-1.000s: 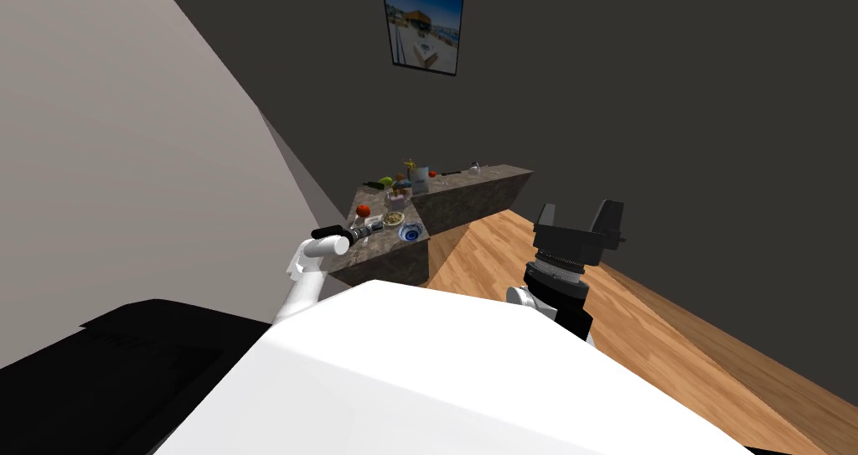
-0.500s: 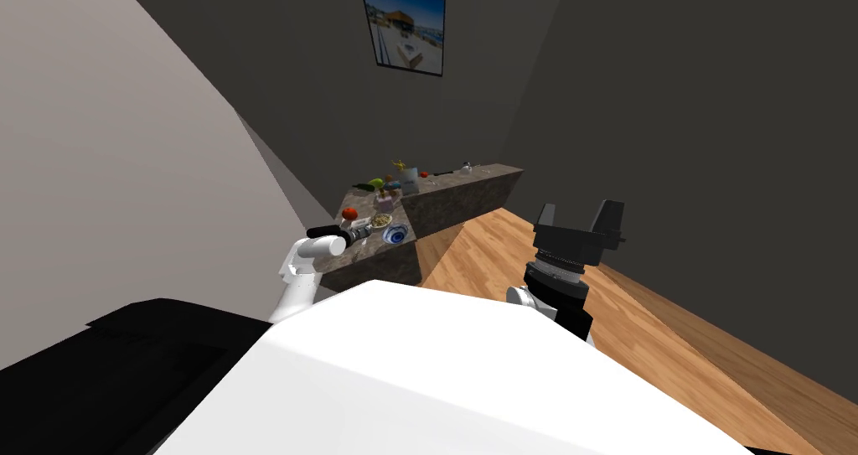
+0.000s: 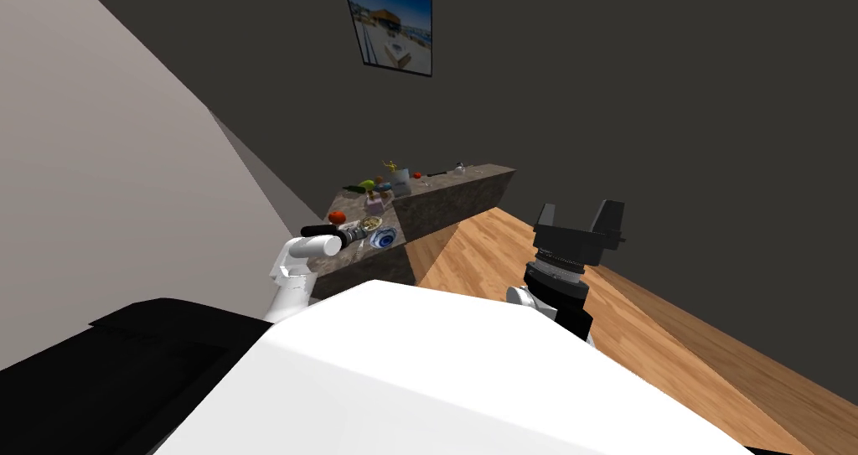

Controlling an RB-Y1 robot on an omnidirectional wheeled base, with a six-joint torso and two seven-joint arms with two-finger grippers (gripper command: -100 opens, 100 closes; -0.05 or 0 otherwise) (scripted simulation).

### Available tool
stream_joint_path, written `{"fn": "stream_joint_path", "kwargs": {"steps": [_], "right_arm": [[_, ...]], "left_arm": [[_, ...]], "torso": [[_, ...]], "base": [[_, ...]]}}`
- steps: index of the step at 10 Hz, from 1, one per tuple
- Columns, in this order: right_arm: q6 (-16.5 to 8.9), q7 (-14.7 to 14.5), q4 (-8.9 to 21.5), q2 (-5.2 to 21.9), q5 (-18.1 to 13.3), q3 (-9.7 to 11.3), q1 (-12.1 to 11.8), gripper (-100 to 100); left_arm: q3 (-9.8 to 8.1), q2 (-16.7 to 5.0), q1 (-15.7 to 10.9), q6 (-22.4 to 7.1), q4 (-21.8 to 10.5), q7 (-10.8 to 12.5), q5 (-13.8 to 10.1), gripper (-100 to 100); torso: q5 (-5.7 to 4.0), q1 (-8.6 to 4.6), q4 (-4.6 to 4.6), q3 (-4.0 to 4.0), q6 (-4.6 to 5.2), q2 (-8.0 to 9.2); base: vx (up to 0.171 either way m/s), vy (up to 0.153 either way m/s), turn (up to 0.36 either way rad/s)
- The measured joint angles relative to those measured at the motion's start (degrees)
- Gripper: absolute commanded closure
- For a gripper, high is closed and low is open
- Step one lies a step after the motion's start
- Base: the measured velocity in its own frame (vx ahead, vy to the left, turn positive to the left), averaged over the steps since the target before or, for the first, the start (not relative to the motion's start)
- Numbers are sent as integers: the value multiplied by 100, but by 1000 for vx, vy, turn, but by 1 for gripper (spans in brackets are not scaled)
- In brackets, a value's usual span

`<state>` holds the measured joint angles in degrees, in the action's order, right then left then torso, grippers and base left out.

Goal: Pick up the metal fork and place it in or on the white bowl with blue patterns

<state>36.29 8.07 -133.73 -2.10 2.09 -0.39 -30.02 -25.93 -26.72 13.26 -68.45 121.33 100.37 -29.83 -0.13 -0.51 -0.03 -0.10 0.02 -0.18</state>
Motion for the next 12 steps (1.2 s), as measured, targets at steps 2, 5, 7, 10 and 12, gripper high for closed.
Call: {"fn": "stream_joint_path", "kwargs": {"steps": [2,5,7,10,12], "right_arm": [[0,0,0,0,0,0,0,0],[0,0,0,0,0,0,0,0],[0,0,0,0,0,0,0,0],[0,0,0,1,0,-1,0,0],[0,0,0,1,0,-1,1,0]], "left_arm": [[-83,-21,8,-264,119,51,-2,100],[-210,-41,41,-618,284,94,-6,100],[-294,-61,51,-837,377,114,-10,100],[-321,-61,52,-950,420,126,-2,-100],[-321,-61,52,-951,420,126,-2,-100]], "torso": [[0,5,1,4,-2,8],[-1,12,2,5,-3,10],[-1,12,3,7,-3,11],[3,37,7,17,-7,29],[5,43,8,20,-7,34]], "base": [[50,-96,-61],[55,-74,-55],[62,-75,-55],[11,-13,-2],[0,0,0]]}}
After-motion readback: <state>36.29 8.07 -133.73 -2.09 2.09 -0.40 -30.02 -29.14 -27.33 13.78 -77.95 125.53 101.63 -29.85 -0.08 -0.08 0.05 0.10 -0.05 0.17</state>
